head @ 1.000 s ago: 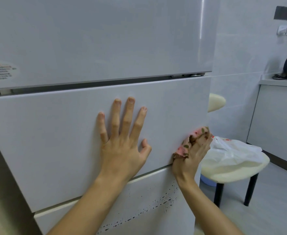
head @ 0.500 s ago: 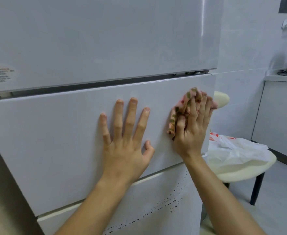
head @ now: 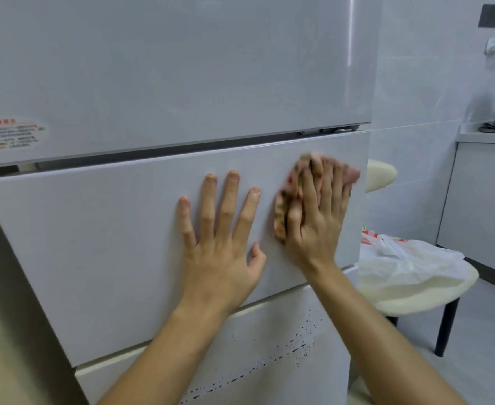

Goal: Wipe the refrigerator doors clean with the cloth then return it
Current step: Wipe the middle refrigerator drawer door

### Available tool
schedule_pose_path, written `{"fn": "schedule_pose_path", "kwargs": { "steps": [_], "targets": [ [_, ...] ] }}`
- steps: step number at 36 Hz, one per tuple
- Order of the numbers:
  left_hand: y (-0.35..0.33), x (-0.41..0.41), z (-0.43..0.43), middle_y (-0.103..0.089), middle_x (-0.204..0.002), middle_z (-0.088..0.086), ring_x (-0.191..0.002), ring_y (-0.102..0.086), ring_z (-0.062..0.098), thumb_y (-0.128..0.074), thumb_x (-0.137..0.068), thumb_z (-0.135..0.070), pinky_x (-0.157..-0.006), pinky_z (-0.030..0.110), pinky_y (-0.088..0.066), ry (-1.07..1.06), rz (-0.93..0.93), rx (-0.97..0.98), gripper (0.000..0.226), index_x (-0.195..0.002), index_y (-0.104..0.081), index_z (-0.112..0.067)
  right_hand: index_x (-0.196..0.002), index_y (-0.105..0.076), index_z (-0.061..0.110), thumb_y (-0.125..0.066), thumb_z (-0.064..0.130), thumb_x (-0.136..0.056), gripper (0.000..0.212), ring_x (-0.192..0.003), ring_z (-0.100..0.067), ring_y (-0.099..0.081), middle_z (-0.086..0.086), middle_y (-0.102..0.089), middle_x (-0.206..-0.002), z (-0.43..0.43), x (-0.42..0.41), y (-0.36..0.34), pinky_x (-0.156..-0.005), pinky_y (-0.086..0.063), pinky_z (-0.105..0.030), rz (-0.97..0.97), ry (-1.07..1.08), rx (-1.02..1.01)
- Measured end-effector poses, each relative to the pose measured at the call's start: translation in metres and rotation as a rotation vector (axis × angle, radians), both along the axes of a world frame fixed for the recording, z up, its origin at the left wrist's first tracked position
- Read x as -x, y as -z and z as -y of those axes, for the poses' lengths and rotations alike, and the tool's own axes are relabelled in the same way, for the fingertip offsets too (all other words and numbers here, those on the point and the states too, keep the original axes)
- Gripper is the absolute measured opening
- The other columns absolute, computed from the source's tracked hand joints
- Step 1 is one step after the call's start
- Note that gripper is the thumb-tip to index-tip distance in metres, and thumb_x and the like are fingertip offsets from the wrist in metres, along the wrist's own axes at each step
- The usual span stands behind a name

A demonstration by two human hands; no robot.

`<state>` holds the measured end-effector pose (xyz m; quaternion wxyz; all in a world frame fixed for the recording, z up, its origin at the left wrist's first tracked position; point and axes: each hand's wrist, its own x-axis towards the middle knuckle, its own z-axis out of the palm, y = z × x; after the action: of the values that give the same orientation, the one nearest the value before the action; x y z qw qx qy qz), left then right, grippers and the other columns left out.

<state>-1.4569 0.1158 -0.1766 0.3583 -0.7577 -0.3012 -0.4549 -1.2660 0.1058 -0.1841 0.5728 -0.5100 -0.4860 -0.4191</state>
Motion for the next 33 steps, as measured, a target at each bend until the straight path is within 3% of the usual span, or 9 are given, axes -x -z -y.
{"fn": "schedule_pose_path", "kwargs": {
  "steps": [3, 6, 9, 13, 18, 21, 25, 29, 33],
  "targets": [
    [-0.001, 0.001, 0.001, -0.011, -0.176, 0.012, -0.162, -0.008, 0.038, -0.062, -0.086, -0.036, -0.127, 0.067, -0.003, 0.017, 0.002, -0.005, 0.088, -0.166, -0.030, -0.021, -0.159, -0.039, 0.013, -0.039, 0.022, -0.102, 0.057, -0.156, -0.042, -0.026, -0.019, -0.037, -0.165, -0.004, 0.006, -0.043, -0.124, -0.019, -0.068, -0.054, 0.026, -0.048],
    [-0.001, 0.003, 0.002, -0.014, -0.176, 0.011, -0.162, -0.009, 0.038, -0.064, -0.085, -0.034, -0.127, 0.066, -0.004, 0.030, 0.006, -0.005, 0.086, -0.164, -0.034, -0.020, -0.157, -0.042, 0.009, -0.036, 0.023, -0.106, 0.054, -0.156, -0.044, -0.025, -0.022, -0.036, -0.165, -0.003, 0.011, -0.039, -0.124, -0.018, -0.069, -0.066, 0.029, -0.054],
    [-0.003, 0.005, 0.004, -0.015, -0.175, 0.010, -0.162, -0.008, 0.036, -0.062, -0.085, -0.036, -0.128, 0.064, -0.003, 0.042, -0.002, 0.015, 0.085, -0.164, -0.034, -0.018, -0.158, -0.041, 0.010, -0.031, 0.031, -0.110, 0.053, -0.156, -0.045, -0.025, -0.025, -0.035, -0.164, -0.004, 0.021, -0.002, -0.124, -0.017, -0.070, -0.048, 0.024, -0.032],
    [-0.005, 0.012, 0.008, -0.020, -0.174, 0.012, -0.162, -0.013, 0.033, -0.060, -0.086, -0.026, -0.130, 0.058, -0.003, 0.112, 0.037, 0.045, 0.078, -0.160, -0.040, -0.012, -0.161, -0.035, 0.022, -0.043, 0.034, -0.106, 0.058, -0.158, -0.045, -0.020, -0.025, -0.034, -0.164, -0.001, 0.036, 0.070, -0.124, -0.015, -0.069, 0.021, -0.005, 0.071],
    [0.002, 0.033, 0.008, -0.023, -0.173, 0.013, -0.161, -0.018, 0.031, -0.061, -0.086, -0.019, -0.131, 0.055, -0.005, 0.129, 0.032, 0.055, 0.073, -0.157, -0.045, -0.011, -0.166, -0.020, 0.035, -0.046, 0.035, -0.101, 0.070, -0.162, -0.031, -0.008, -0.002, -0.008, -0.176, 0.009, 0.041, 0.125, -0.130, -0.006, -0.058, 0.147, 0.015, 0.194],
    [0.006, 0.047, 0.007, -0.021, -0.174, 0.012, -0.162, -0.018, 0.032, -0.058, -0.089, -0.022, -0.130, 0.058, -0.006, 0.088, 0.031, 0.051, 0.070, -0.157, -0.046, -0.014, -0.165, -0.021, 0.039, -0.049, 0.036, -0.100, 0.071, -0.162, -0.029, -0.008, 0.001, -0.007, -0.176, 0.012, 0.037, 0.111, -0.130, -0.003, -0.055, 0.174, 0.014, 0.206],
    [0.004, 0.064, 0.005, -0.019, -0.174, 0.012, -0.161, -0.018, 0.033, -0.050, -0.093, -0.028, -0.129, 0.060, -0.004, 0.057, 0.038, 0.056, 0.067, -0.158, -0.045, -0.017, -0.164, -0.025, 0.036, -0.047, 0.035, -0.100, 0.067, -0.162, -0.033, -0.010, 0.000, -0.009, -0.176, 0.007, 0.037, 0.054, -0.128, -0.007, -0.062, 0.155, 0.000, 0.147],
    [-0.005, 0.075, 0.002, -0.019, -0.174, 0.013, -0.162, -0.012, 0.035, -0.051, -0.093, -0.030, -0.128, 0.062, -0.004, 0.039, 0.081, 0.060, 0.066, -0.157, -0.045, -0.019, -0.161, -0.034, 0.027, -0.039, 0.037, -0.107, 0.055, -0.160, -0.040, -0.017, -0.012, -0.024, -0.171, -0.003, 0.046, -0.013, -0.125, -0.012, -0.069, 0.077, 0.013, 0.040],
    [-0.009, 0.083, -0.003, -0.019, -0.174, 0.013, -0.162, -0.011, 0.035, -0.055, -0.092, -0.027, -0.128, 0.060, -0.002, 0.041, 0.113, 0.044, 0.068, -0.159, -0.044, -0.020, -0.161, -0.034, 0.020, -0.038, 0.034, -0.111, 0.052, -0.160, -0.037, -0.019, -0.016, -0.027, -0.170, -0.009, 0.069, -0.023, -0.126, -0.011, -0.067, -0.081, -0.002, -0.038]
  ]
}}
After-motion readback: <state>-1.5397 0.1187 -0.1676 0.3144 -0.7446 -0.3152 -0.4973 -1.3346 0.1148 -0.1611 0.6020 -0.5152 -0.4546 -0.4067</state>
